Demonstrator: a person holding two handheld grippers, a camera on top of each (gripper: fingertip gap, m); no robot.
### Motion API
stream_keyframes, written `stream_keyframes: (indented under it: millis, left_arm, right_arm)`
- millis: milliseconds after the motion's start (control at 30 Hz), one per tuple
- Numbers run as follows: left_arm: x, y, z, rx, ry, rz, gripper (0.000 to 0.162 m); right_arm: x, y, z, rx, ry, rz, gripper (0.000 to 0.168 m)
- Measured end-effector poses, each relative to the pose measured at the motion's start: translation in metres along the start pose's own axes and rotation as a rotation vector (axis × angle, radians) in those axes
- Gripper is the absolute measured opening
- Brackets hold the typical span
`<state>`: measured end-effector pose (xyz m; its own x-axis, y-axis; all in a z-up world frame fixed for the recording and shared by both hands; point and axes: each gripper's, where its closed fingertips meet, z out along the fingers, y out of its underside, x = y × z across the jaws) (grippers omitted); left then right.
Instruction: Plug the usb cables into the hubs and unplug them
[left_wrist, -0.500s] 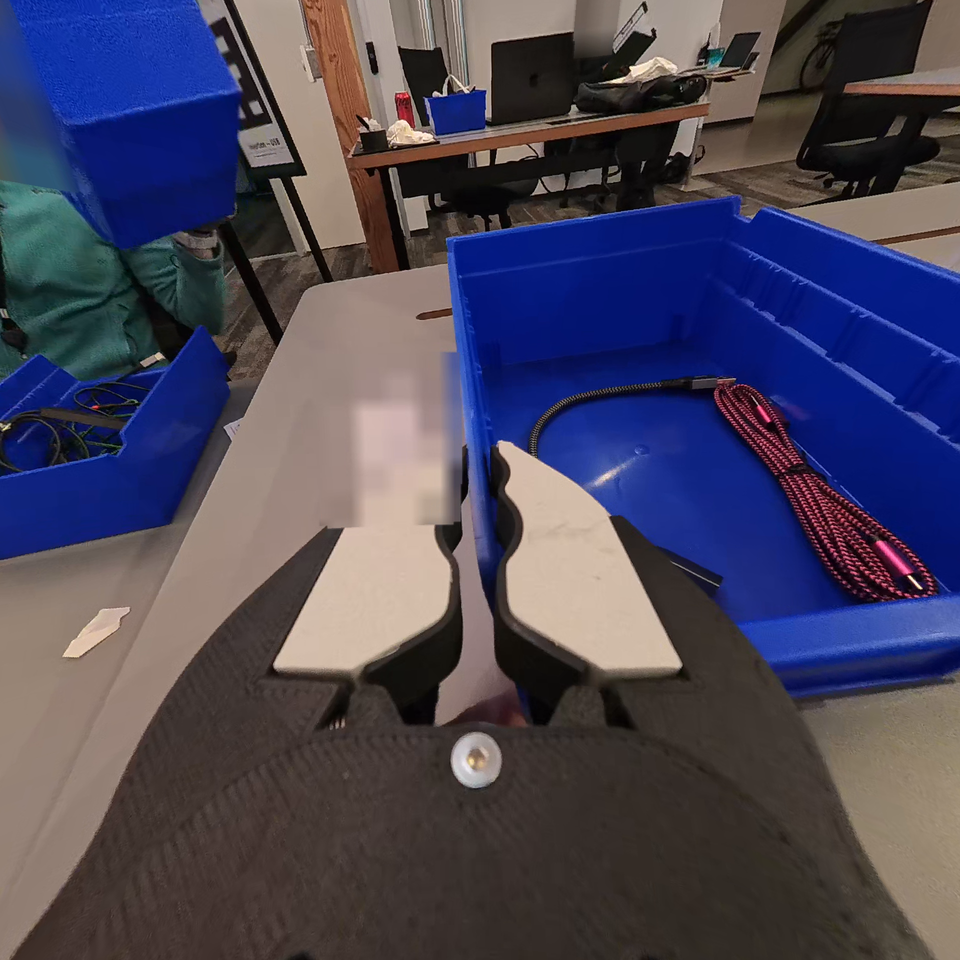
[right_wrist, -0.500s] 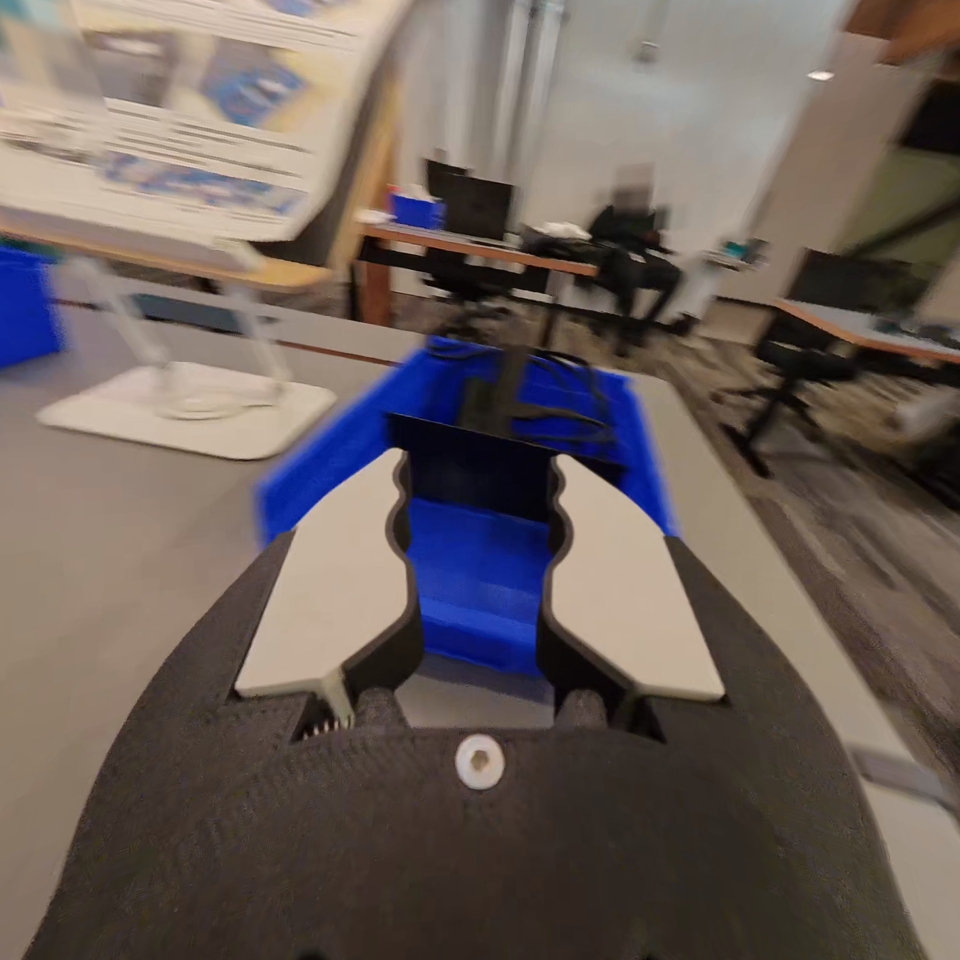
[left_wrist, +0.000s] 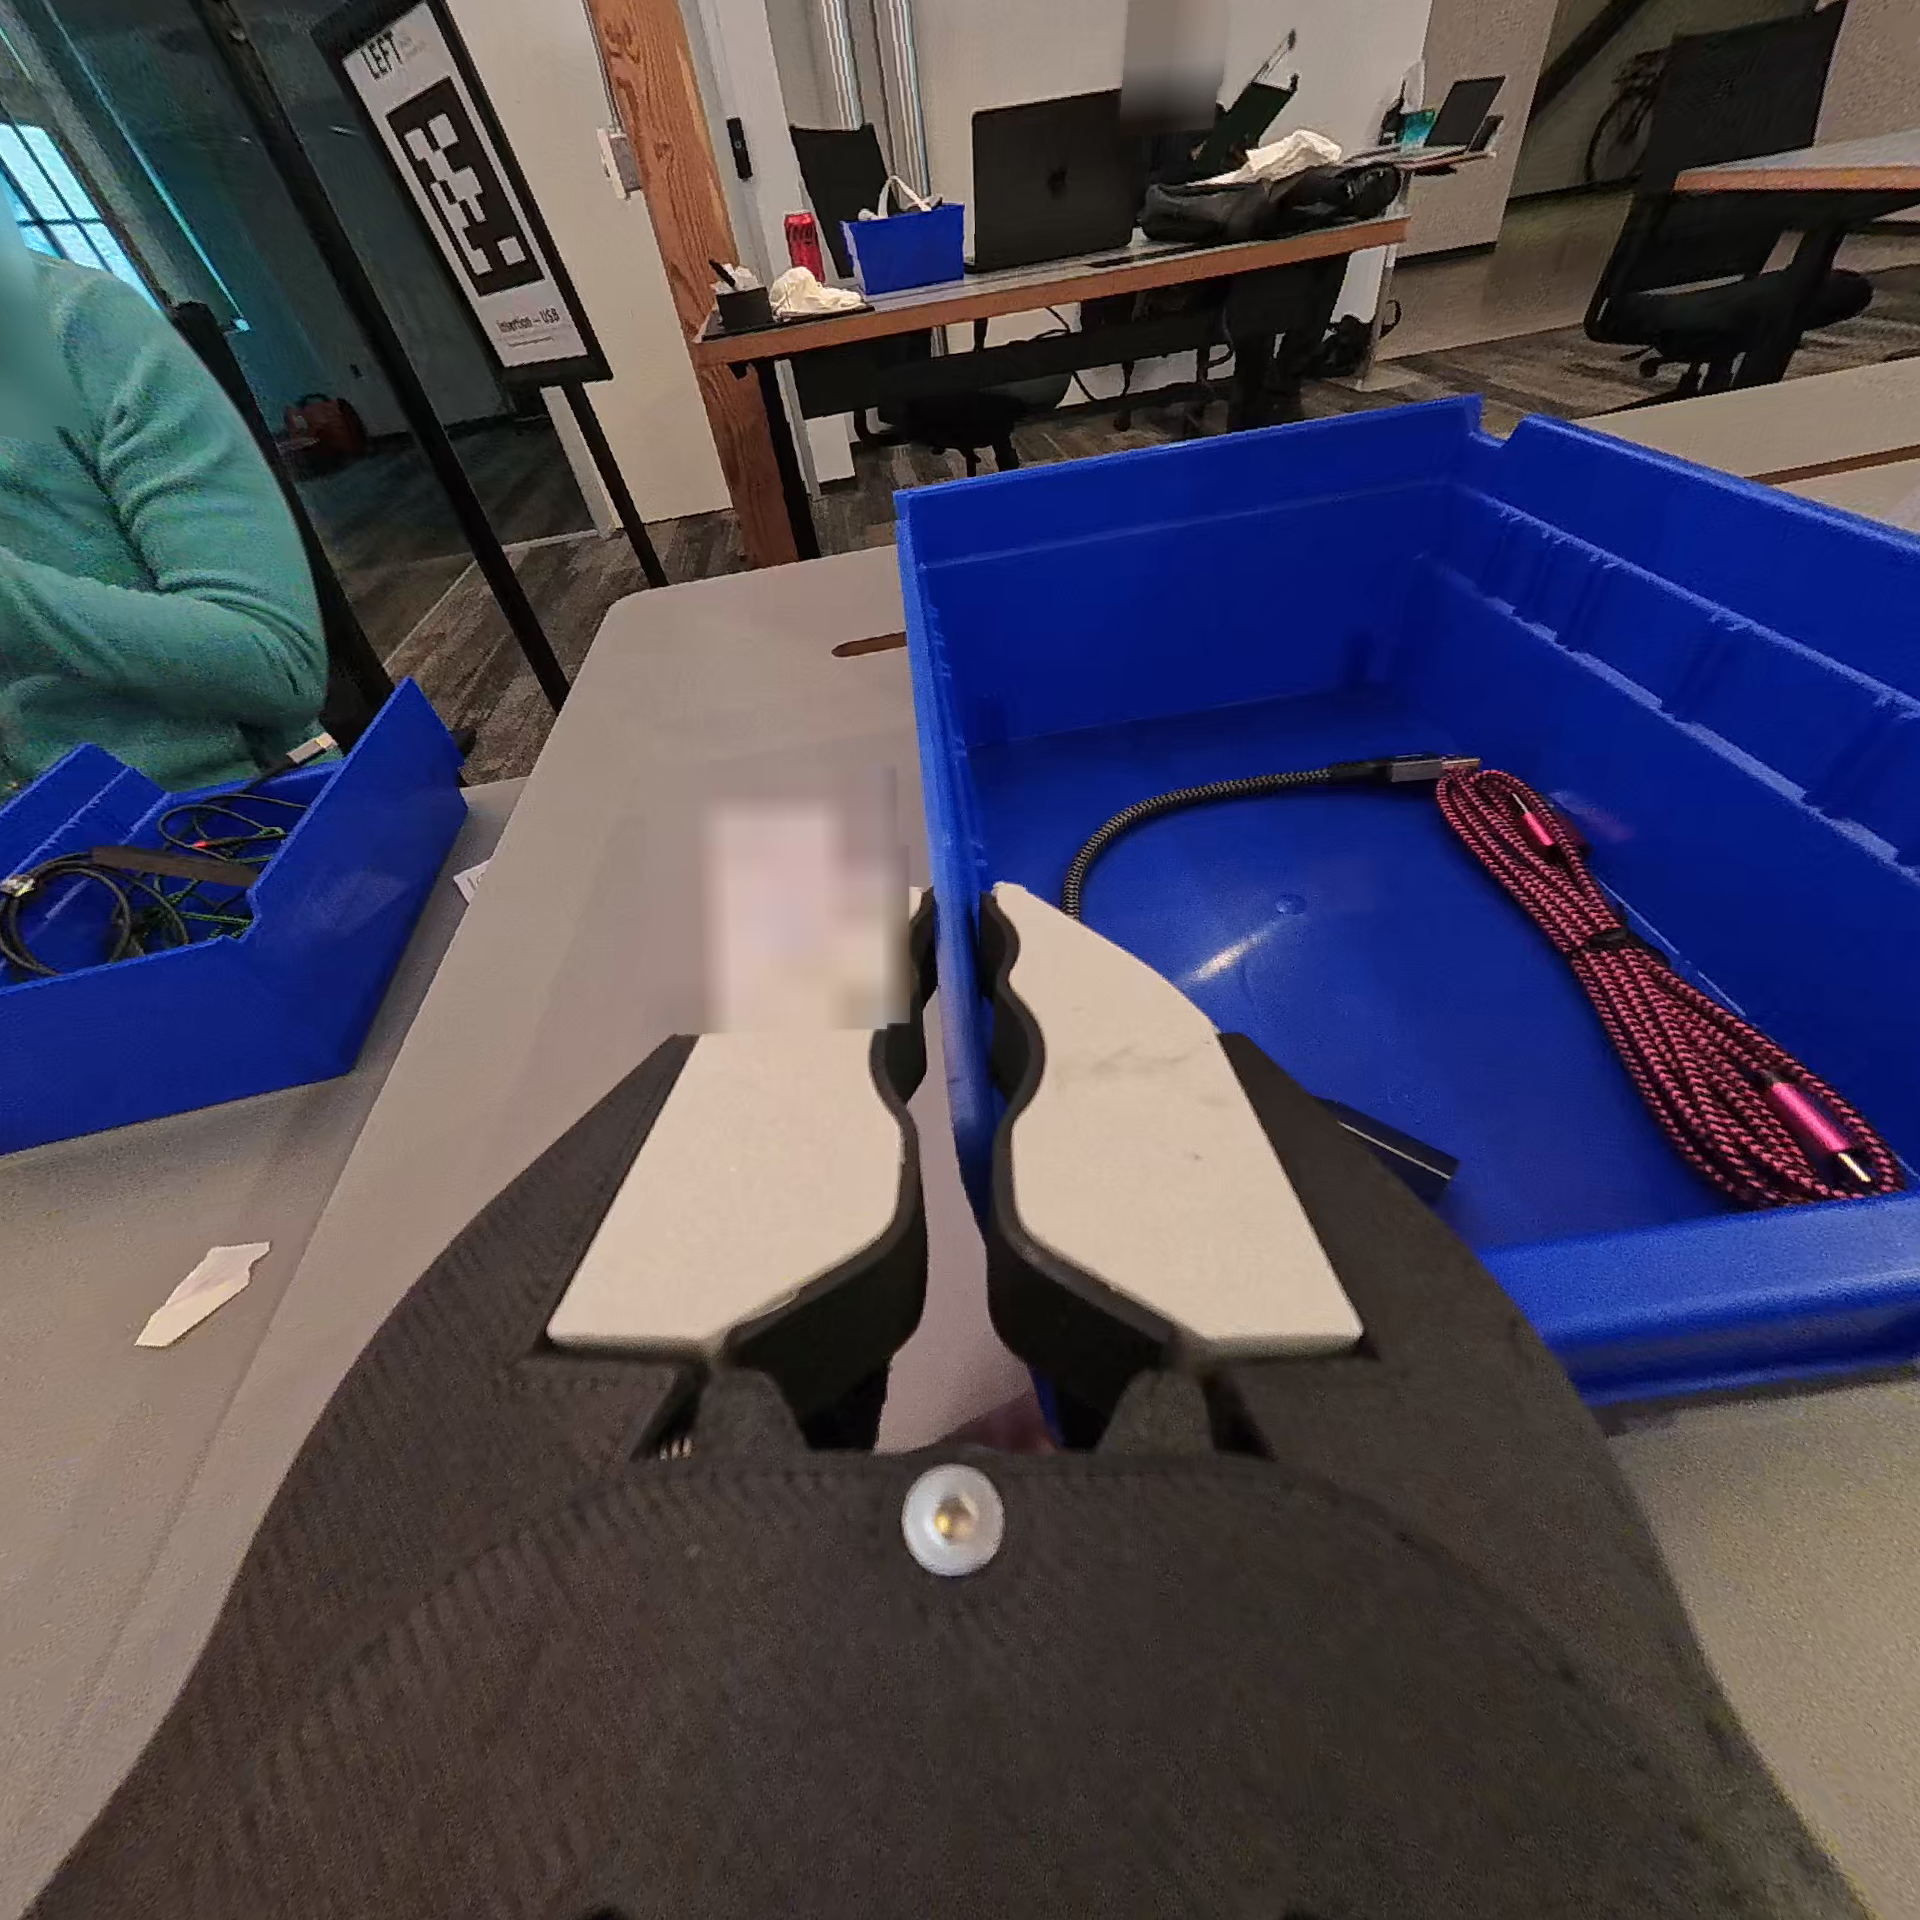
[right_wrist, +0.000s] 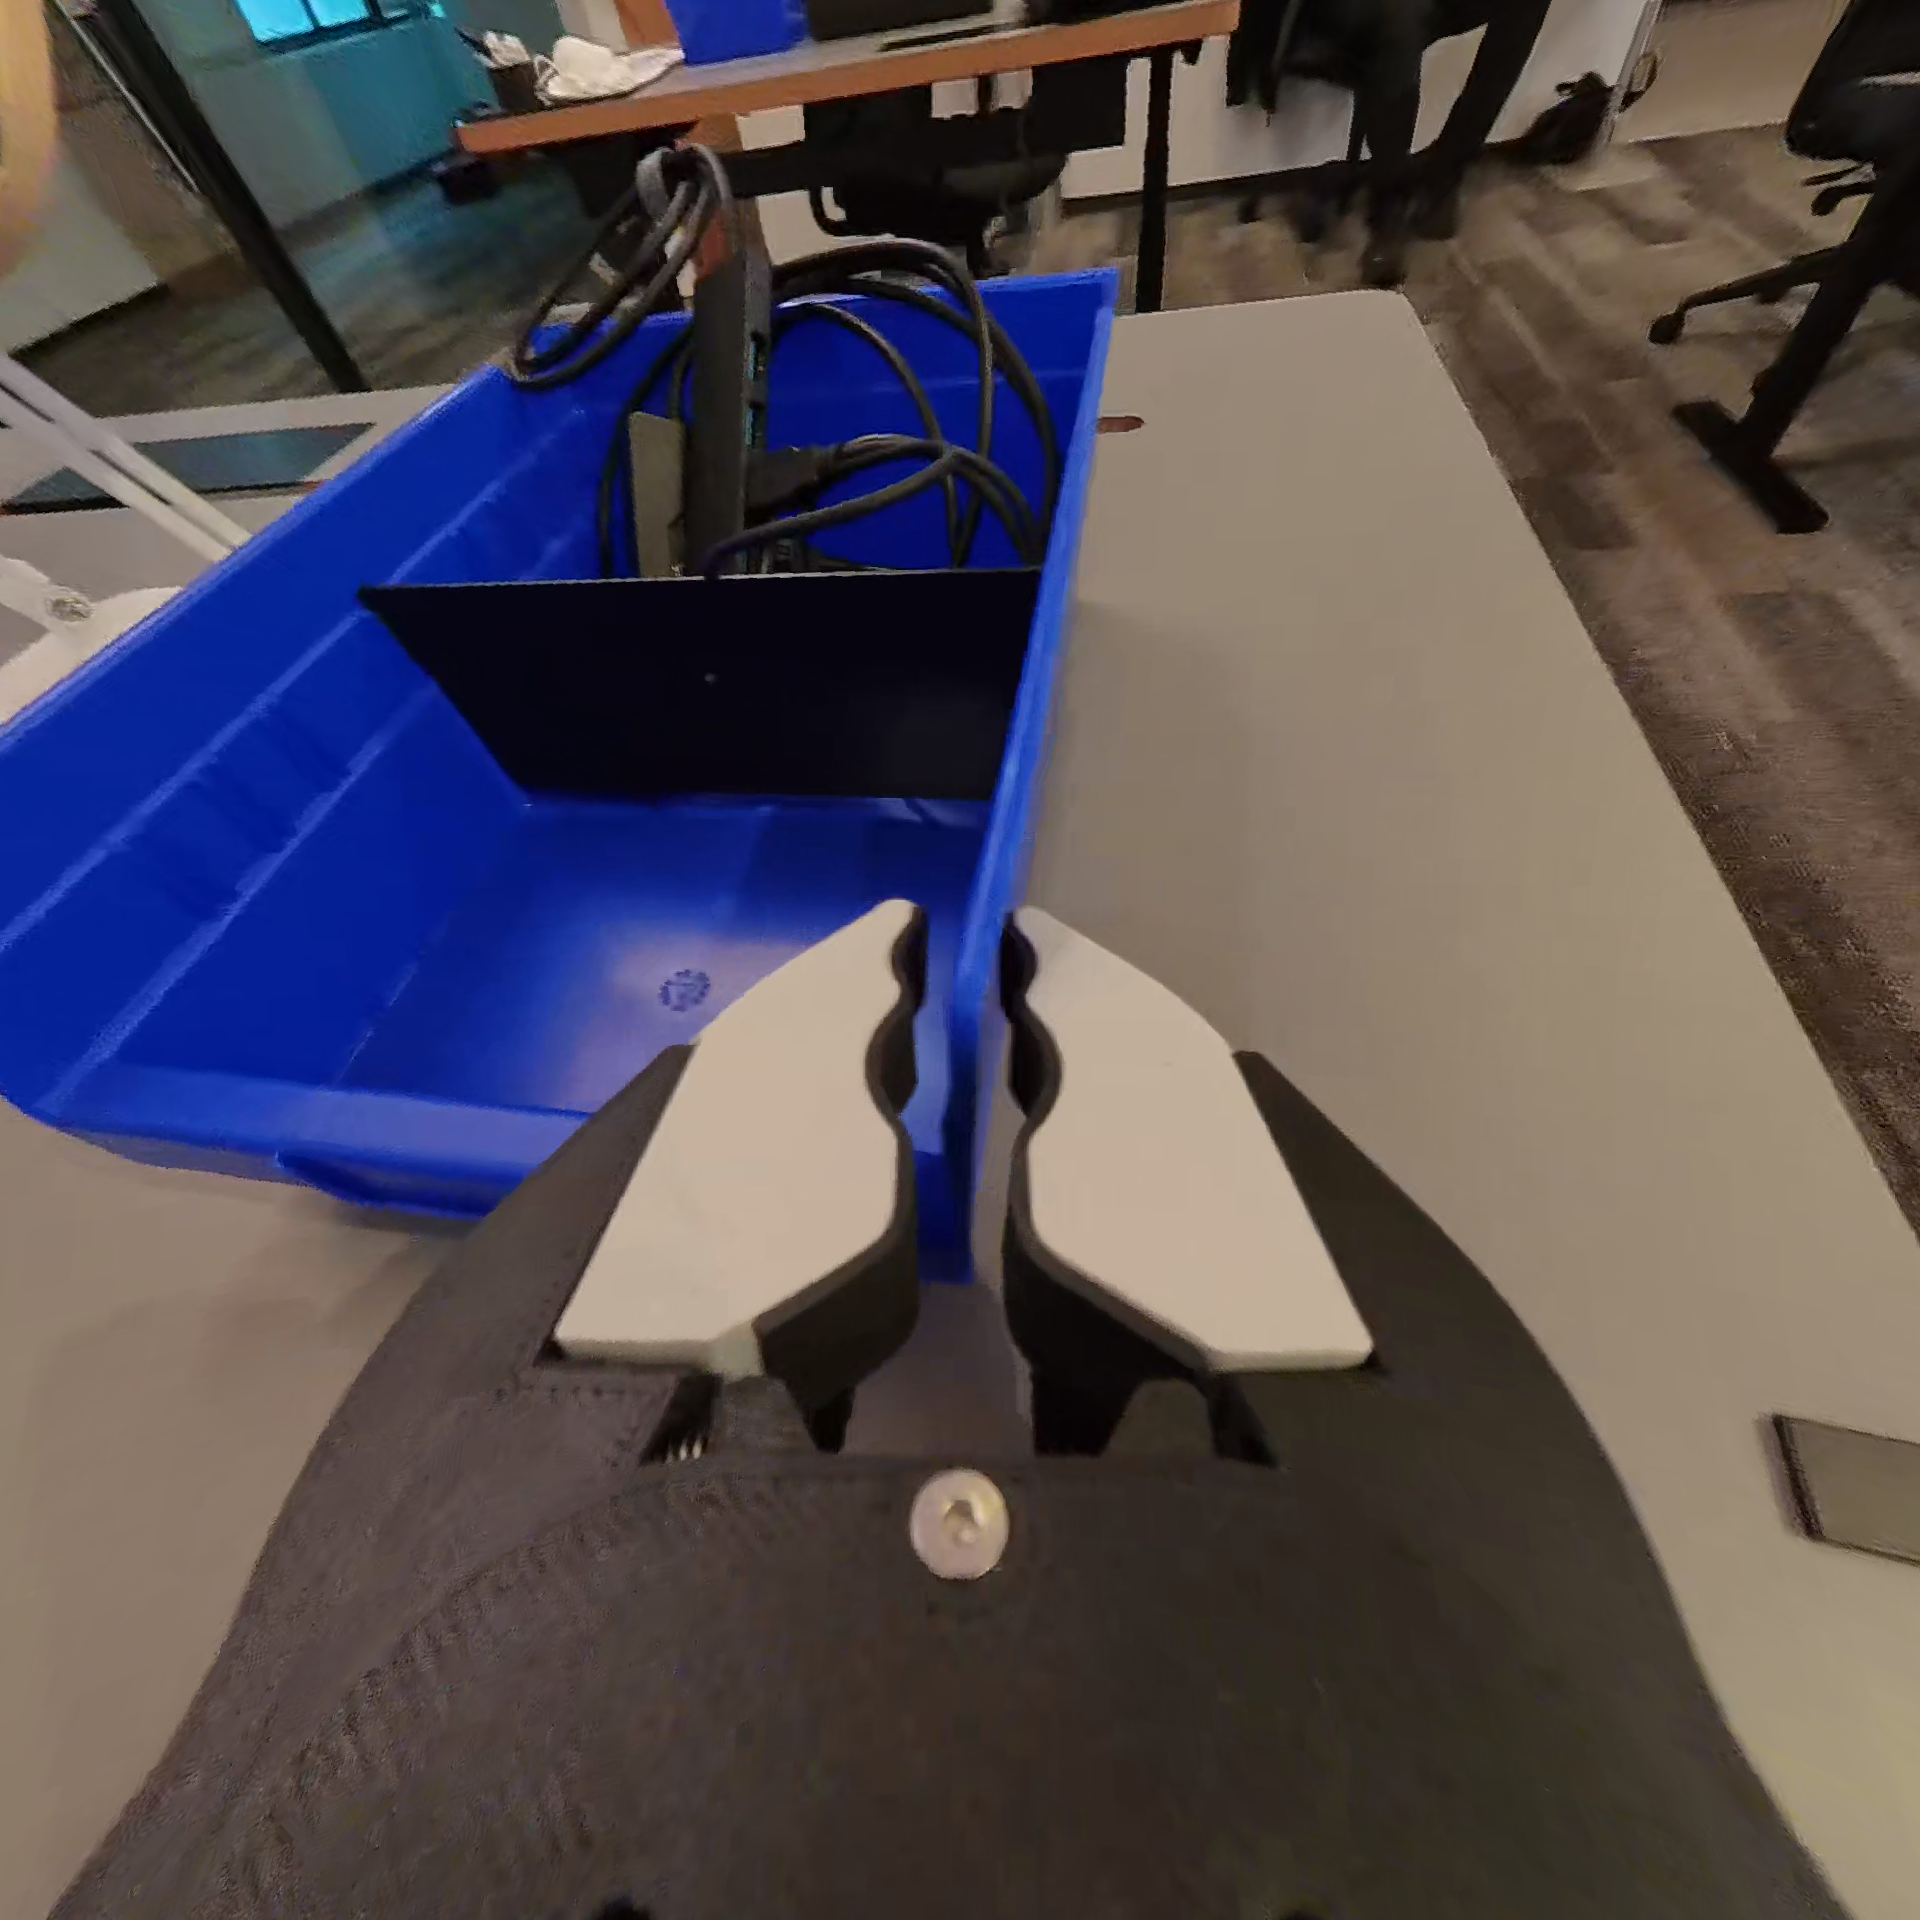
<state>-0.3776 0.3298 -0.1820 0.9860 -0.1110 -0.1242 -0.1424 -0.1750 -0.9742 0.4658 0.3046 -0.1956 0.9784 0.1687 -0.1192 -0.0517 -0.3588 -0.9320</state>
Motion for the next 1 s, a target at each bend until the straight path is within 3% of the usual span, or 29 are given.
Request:
stream_keyframes:
  millis: [67, 400, 1000]
  left_arm:
    - [0.000, 0.000, 0.000, 0.003, -0.001, 0.003, 0.006]
    - [-0.003, -0.002, -0.006, 0.020, 0.000, -0.013, 0.006]
    - [0.010, -0.013, -0.047, 0.108, 0.005, 0.023, 0.005]
  right_arm:
    - [0.003, 0.000, 0.002, -0.013, 0.013, -0.015, 0.005]
    - [0.003, 0.006, -0.012, -0.050, 0.004, -0.058, 0.004]
    - [-0.027, 0.035, -0.078, -0.149, -0.362, -0.193, 0.004]
